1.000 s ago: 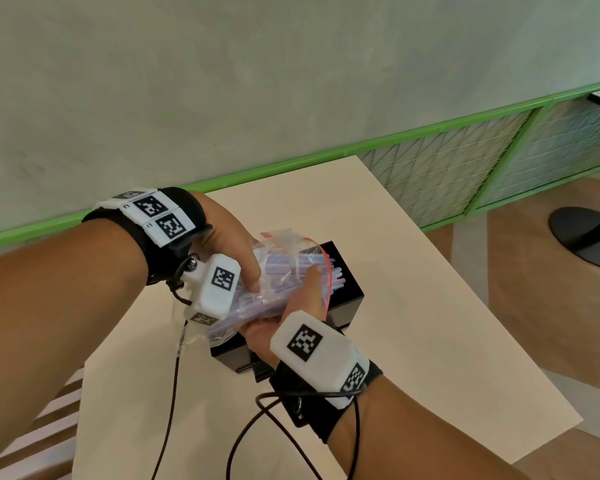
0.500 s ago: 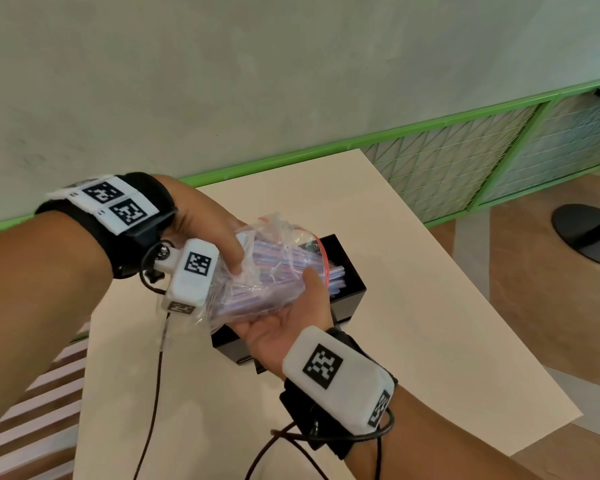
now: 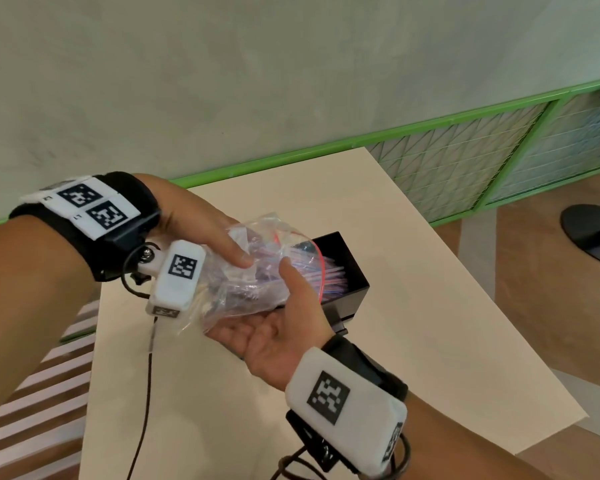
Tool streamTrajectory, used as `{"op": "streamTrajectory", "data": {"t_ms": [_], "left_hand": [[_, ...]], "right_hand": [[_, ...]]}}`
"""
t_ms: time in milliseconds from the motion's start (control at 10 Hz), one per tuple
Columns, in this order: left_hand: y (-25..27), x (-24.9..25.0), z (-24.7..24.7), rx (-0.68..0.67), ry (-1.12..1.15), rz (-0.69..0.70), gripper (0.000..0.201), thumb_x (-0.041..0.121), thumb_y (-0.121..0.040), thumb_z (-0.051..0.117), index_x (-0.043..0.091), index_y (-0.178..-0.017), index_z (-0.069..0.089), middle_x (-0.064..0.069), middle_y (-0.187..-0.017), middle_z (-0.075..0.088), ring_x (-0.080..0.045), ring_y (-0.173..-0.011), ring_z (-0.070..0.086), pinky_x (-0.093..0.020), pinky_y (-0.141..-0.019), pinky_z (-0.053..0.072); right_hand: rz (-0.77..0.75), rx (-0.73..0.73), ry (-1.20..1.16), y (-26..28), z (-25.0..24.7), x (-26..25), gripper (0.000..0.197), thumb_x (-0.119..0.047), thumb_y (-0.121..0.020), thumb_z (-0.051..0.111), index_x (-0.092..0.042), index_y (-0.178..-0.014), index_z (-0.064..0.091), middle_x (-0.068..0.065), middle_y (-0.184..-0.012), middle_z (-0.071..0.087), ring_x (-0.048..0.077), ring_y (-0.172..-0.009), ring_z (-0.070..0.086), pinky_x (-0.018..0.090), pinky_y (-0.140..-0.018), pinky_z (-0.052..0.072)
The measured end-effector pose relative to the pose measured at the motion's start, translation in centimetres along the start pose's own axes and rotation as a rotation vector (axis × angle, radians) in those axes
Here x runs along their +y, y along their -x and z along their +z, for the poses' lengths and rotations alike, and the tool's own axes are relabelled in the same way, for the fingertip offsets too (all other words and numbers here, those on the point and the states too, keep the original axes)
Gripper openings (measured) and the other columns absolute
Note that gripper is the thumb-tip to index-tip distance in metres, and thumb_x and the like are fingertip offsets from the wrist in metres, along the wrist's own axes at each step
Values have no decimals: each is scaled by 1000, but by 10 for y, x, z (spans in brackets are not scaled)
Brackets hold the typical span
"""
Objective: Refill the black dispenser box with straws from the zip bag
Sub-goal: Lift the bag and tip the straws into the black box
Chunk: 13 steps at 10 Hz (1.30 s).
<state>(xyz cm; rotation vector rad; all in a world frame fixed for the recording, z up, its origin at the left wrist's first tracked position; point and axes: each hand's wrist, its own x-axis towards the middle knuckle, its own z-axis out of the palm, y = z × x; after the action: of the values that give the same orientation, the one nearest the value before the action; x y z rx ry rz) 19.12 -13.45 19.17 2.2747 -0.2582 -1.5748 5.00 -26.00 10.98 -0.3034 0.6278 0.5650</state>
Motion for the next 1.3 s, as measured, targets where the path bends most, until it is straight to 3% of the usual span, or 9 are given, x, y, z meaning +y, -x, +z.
{"op": "streamTrajectory", "data": {"t_ms": [100, 200, 400, 600, 700, 800, 1000, 1100, 1300], "left_hand": [[7, -13, -7, 55, -69, 2, 94, 49, -62, 85, 38, -145, 43, 7, -134, 67, -13, -115, 69, -37, -100, 54], [12, -29, -10, 56, -145, -32, 110, 56, -49, 88, 43, -147, 38, 18, -117, 72, 0, -97, 73, -17, -75, 56], [20, -51, -4, 53, -260, -101, 81, 42, -71, 83, 44, -139, 39, 36, -89, 74, 16, -82, 69, -9, -71, 50], [31, -91, 5, 262, -359, -138, 84, 73, -46, 86, 57, -122, 53, 18, -106, 77, -9, -97, 73, -41, -96, 57], [34, -115, 2, 235, -321, -140, 84, 65, -60, 85, 60, -132, 41, 18, -114, 75, -8, -100, 73, -40, -95, 56], [36, -134, 1, 357, -354, -190, 87, 82, -40, 81, 75, -117, 41, 22, -117, 73, -6, -101, 72, -39, -94, 56], [33, -74, 37, 215, -236, 0, 62, 31, -85, 77, 57, -130, 43, 19, -113, 73, -5, -102, 70, -30, -97, 54], [17, -70, 47, 316, -294, 34, 57, 30, -86, 69, 58, -129, 45, 31, -92, 73, 3, -82, 70, -32, -84, 57], [11, -63, 65, 423, -320, 127, 44, 29, -94, 63, 40, -135, 50, 20, -126, 64, -8, -111, 62, -30, -102, 48]], "right_hand": [[35, 17, 51, -3, -2, 2, 85, -60, -92, 56, 11, -137, 47, 42, -132, 55, 54, -123, 55, 58, -84, 52], [74, 24, 58, -6, -6, 7, 91, -62, -93, 53, 13, -142, 39, 43, -140, 46, 54, -129, 50, 56, -83, 53], [172, -16, 167, 2, -23, 17, 104, -70, -81, 64, 10, -142, 36, 40, -136, 51, 52, -118, 61, 54, -79, 59], [300, -34, 330, 22, -46, 20, 100, -70, -76, 67, 13, -129, 52, 37, -123, 64, 49, -108, 68, 56, -90, 56], [324, -8, 395, 26, -56, 14, 91, -64, -79, 69, 13, -125, 56, 36, -117, 68, 49, -108, 68, 56, -92, 55], [292, 29, 401, 24, -61, 10, 83, -57, -86, 67, 13, -128, 55, 37, -117, 68, 49, -107, 69, 54, -88, 58], [148, 62, 407, 16, -63, 13, 58, -39, -93, 66, 10, -122, 58, 34, -115, 69, 46, -106, 70, 46, -82, 62], [82, 74, 404, 15, -69, 10, 40, -26, -98, 61, 10, -117, 59, 29, -100, 71, 43, -101, 72, 42, -73, 65], [46, 106, 413, 13, -75, 6, 33, -24, -98, 62, 7, -112, 62, 27, -91, 73, 42, -91, 75, 42, -73, 65]]}}
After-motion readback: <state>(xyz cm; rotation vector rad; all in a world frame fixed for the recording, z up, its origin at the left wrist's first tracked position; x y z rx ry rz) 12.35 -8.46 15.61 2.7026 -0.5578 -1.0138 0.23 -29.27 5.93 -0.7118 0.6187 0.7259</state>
